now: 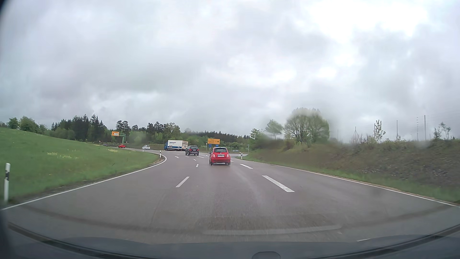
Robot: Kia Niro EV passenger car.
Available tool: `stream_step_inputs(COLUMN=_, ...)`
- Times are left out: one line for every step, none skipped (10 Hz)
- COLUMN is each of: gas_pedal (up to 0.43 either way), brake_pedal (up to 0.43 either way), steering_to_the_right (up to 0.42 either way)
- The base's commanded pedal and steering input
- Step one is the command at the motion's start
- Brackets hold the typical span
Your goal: Follow the waypoints while adhering to traffic rules and regulations
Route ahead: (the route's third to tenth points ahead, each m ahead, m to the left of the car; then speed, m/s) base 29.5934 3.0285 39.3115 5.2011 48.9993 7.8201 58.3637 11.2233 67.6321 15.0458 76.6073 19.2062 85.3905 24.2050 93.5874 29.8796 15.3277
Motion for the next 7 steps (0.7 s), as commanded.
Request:
stream_step_inputs(gas_pedal=0.197, brake_pedal=0.0, steering_to_the_right=-0.034)
stream_step_inputs(gas_pedal=0.197, brake_pedal=0.0, steering_to_the_right=-0.034)
stream_step_inputs(gas_pedal=0.197, brake_pedal=0.0, steering_to_the_right=-0.033)
stream_step_inputs(gas_pedal=0.197, brake_pedal=0.0, steering_to_the_right=-0.033)
stream_step_inputs(gas_pedal=0.197, brake_pedal=0.0, steering_to_the_right=-0.032)
stream_step_inputs(gas_pedal=0.197, brake_pedal=0.0, steering_to_the_right=-0.032)
stream_step_inputs(gas_pedal=0.197, brake_pedal=0.0, steering_to_the_right=-0.032)
